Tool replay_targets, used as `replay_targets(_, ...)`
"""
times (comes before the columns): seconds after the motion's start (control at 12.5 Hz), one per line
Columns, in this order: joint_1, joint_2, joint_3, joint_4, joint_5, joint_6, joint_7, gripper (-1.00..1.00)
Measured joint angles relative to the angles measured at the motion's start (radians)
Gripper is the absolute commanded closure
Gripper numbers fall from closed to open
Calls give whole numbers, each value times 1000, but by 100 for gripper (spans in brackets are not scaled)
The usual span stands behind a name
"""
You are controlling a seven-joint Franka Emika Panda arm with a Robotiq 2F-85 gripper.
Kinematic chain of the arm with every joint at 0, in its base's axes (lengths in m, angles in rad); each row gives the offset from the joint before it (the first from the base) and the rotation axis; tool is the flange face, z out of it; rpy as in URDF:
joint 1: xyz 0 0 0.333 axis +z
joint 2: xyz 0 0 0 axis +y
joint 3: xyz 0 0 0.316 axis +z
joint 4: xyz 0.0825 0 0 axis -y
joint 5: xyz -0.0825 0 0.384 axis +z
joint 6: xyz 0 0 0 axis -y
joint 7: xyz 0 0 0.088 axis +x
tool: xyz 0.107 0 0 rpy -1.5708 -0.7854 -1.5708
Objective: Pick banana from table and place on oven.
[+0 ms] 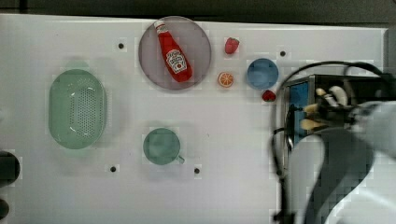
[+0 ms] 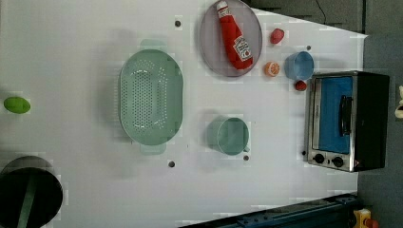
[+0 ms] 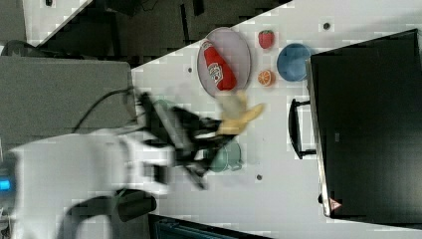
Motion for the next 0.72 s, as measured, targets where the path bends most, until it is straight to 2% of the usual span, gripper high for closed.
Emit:
replay_targets(0.32, -45, 215, -133, -1, -3, 132, -277, 57)
replay_targets(0.56, -49, 287, -173, -1, -37, 154, -428, 57)
replay_targets(0.64, -45, 298, -189, 8, -24, 158, -470, 47)
replay_targets(0.72, -42, 309, -203, 25, -7, 149, -495, 27)
